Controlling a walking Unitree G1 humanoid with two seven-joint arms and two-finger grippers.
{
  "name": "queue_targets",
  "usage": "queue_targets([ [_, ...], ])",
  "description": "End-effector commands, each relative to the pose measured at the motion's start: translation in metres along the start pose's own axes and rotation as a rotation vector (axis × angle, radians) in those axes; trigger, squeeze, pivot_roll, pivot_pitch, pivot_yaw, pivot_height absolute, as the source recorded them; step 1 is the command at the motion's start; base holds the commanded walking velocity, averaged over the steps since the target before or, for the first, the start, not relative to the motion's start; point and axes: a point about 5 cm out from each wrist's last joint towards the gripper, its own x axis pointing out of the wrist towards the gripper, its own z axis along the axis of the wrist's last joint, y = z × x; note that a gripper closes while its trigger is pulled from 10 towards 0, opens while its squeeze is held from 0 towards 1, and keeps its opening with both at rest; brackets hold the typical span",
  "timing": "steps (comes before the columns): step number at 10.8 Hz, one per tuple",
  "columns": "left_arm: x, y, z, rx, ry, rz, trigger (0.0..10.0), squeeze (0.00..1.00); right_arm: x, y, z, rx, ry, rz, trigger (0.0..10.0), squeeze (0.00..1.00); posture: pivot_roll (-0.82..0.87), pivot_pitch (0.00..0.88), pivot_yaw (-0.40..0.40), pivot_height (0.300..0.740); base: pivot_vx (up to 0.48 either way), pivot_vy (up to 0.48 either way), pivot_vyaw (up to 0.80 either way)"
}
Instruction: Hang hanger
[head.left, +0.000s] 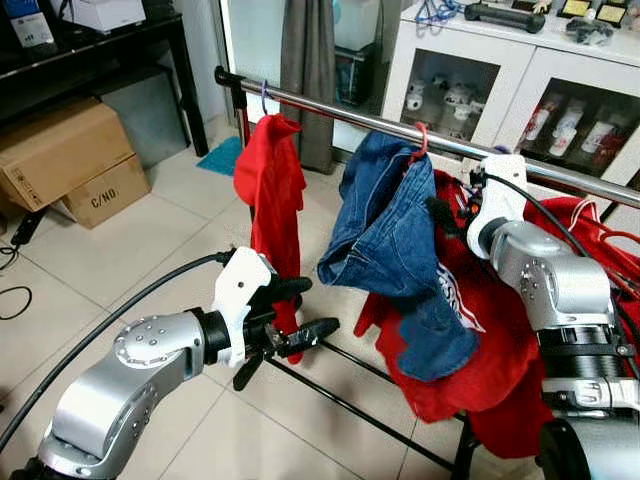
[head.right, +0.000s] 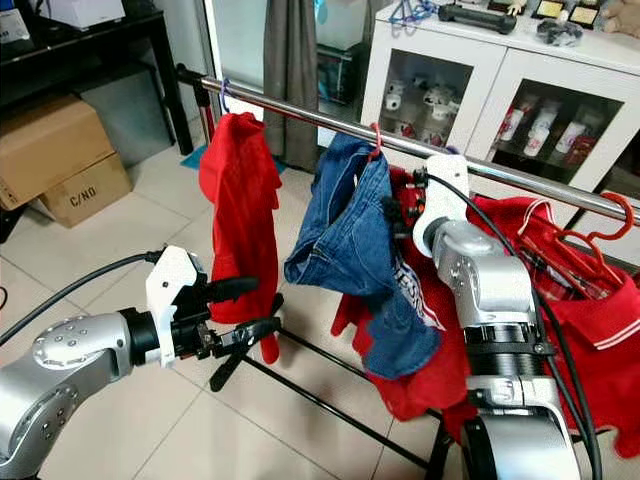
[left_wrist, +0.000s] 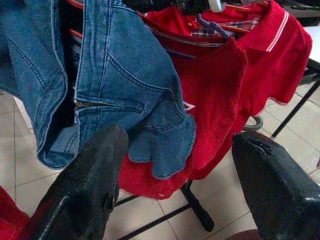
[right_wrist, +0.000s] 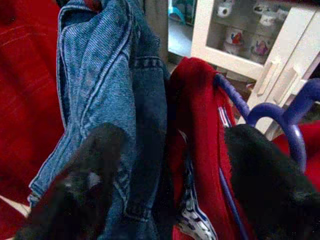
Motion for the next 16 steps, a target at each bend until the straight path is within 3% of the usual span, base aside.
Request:
queue_targets([
  [1,0.0,-0.002,0.001,0.009,0.005,-0.016,10.0,0.0,-0.005,-0.004,0.011,-0.014,-0.042,0.031,5.4,0.0,0.1,0.0,-0.043,0.74,0.0,0.0,0.0],
  [2,-0.001,-0.002,0.002,0.01,0.004,-0.018,10.0,0.0,-0.018,-0.006,0.014,-0.076,-0.058,0.107,10.0,0.0,0.1,0.0,-0.047,0.74,0.0,0.0,0.0],
  [3,-0.001,-0.002,0.001,0.01,0.006,-0.016,10.0,0.0,-0.035,-0.02,0.014,-0.1,-0.046,0.128,10.0,0.0,0.1,0.0,-0.043,0.74,0.0,0.0,0.0],
  [4,-0.001,-0.002,0.001,0.009,0.007,-0.019,10.0,0.0,-0.044,-0.032,0.018,-0.095,-0.05,0.114,10.0,1.0,0.09,0.0,-0.033,0.74,0.0,0.0,0.0],
  [6,0.004,-0.001,0.001,0.012,0.012,-0.042,10.0,0.0,-0.05,-0.057,0.027,-0.096,-0.065,-0.02,10.0,1.0,0.07,0.0,-0.011,0.74,0.0,0.0,0.0],
  [7,0.006,0.0,0.002,0.017,0.013,-0.052,10.0,0.0,-0.042,-0.054,0.026,-0.101,-0.051,-0.043,10.0,1.0,0.07,0.0,-0.008,0.74,0.0,0.0,0.0],
  [8,0.008,0.0,0.003,0.021,0.013,-0.057,10.0,0.0,-0.03,-0.042,0.022,-0.094,-0.03,-0.005,10.0,0.0,0.07,0.0,-0.005,0.74,0.0,0.0,0.0],
  [9,0.008,0.0,0.003,0.023,0.013,-0.062,10.0,0.0,-0.012,-0.022,0.014,-0.078,0.014,0.08,10.0,0.0,0.08,0.0,-0.011,0.74,0.0,0.0,0.0],
  [13,0.005,0.0,0.0,0.016,0.017,-0.04,10.0,0.0,0.013,-0.025,0.007,-0.064,0.041,0.002,10.0,0.0,0.1,0.0,-0.041,0.74,0.0,0.0,0.0],
  [14,0.004,0.0,0.0,0.015,0.017,-0.039,10.0,0.0,0.015,-0.027,0.006,-0.036,0.036,-0.008,0.0,0.0,0.1,0.0,-0.04,0.74,0.0,0.0,0.0],
  [16,0.005,0.001,0.001,0.019,0.018,-0.04,10.0,0.0,0.02,-0.032,0.006,-0.032,0.035,-0.038,0.0,0.0,0.09,0.0,-0.035,0.74,0.0,0.0,0.0],
])
